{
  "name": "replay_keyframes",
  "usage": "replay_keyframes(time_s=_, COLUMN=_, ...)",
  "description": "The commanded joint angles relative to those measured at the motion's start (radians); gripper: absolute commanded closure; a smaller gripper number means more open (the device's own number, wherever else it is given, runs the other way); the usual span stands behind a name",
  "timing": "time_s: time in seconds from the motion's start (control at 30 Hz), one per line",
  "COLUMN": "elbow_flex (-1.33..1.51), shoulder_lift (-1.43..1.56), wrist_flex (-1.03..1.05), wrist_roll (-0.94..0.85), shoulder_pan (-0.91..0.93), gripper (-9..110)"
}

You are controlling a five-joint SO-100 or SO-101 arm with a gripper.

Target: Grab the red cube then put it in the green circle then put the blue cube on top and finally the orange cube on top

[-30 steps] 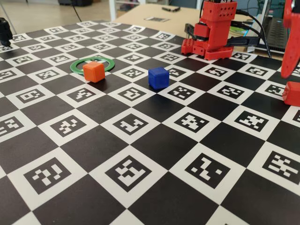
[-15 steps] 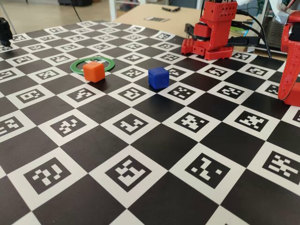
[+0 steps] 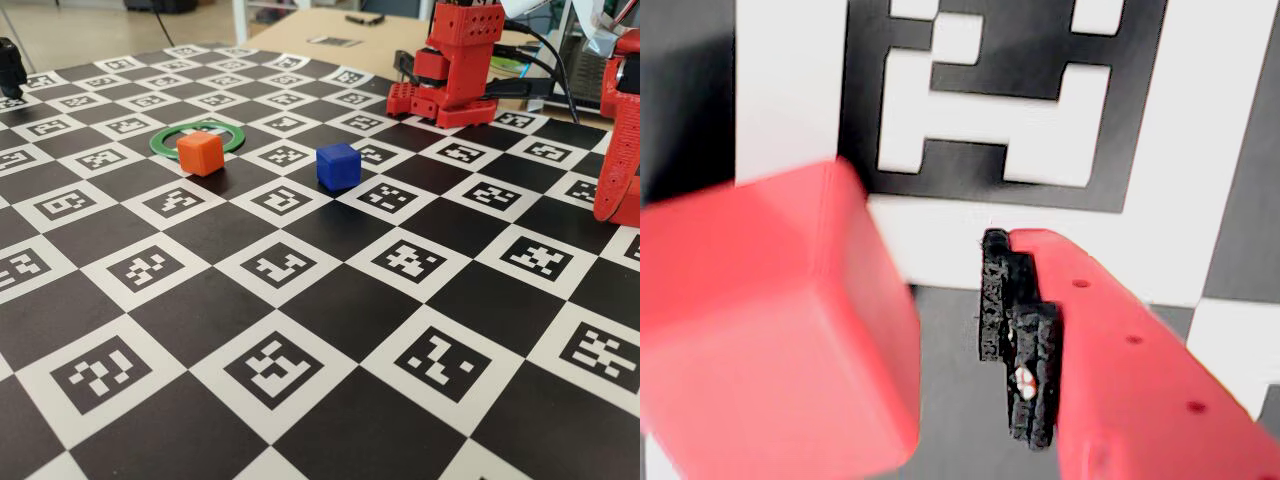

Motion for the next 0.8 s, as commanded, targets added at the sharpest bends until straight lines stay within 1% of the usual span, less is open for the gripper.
replay_keyframes(time_s=0.0, elbow_flex=-0.074, shoulder_lift=0.008, wrist_flex=-0.015, wrist_roll=-0.008, shoulder_pan=0.014, gripper=42)
replay_keyframes(time_s=0.2, elbow_flex=-0.077, shoulder_lift=-0.006, wrist_flex=-0.032, wrist_roll=-0.008, shoulder_pan=0.014, gripper=43)
replay_keyframes(time_s=0.37, elbow_flex=-0.078, shoulder_lift=-0.015, wrist_flex=-0.038, wrist_roll=-0.048, shoulder_pan=0.008, gripper=43)
replay_keyframes(time_s=0.77, elbow_flex=-0.104, shoulder_lift=-0.031, wrist_flex=-0.028, wrist_roll=-0.299, shoulder_pan=0.021, gripper=47)
